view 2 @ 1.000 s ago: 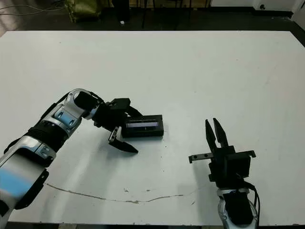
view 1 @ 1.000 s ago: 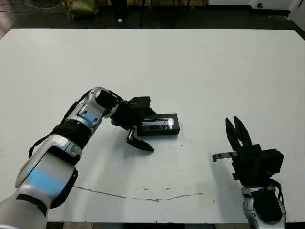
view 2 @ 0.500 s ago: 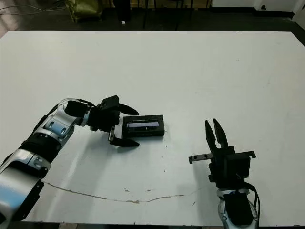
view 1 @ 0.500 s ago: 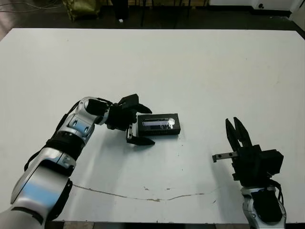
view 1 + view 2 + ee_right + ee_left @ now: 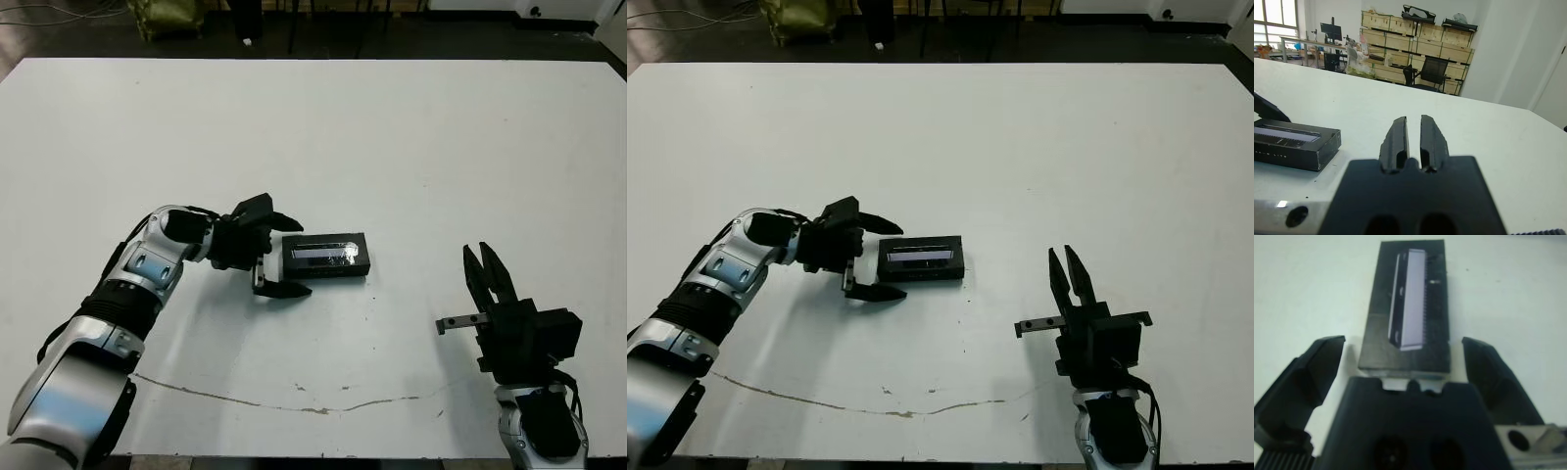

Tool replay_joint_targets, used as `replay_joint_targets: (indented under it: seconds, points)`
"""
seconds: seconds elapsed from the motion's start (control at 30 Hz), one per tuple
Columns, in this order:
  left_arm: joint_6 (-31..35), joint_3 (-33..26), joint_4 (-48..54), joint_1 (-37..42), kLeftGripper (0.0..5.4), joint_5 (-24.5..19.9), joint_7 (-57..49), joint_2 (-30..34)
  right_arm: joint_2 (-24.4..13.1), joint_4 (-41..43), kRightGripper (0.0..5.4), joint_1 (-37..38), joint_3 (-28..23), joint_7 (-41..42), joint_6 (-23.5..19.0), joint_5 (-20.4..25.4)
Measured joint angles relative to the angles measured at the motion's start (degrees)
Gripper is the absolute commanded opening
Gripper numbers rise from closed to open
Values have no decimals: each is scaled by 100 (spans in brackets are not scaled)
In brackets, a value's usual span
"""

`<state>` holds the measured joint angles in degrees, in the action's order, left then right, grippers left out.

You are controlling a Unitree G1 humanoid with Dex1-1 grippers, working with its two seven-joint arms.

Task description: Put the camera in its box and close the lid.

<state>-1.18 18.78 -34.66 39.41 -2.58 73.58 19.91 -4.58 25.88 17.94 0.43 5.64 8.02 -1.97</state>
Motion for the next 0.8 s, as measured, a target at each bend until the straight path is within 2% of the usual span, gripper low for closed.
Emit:
replay_joint_targets:
  seconds: [0.23,0.53,0.8]
  points:
    - [28,-130,449,-322,538,-162,74,163,2,-5,0,0,4,1,1,15]
    - [179,-543,1002,-590,538,-375,-363,273,7,40,0,23,20,0,-48,-13]
    - [85,-1135,1379,-884,538,-700,-655,663,9,2,0,21,18,1,-46,2]
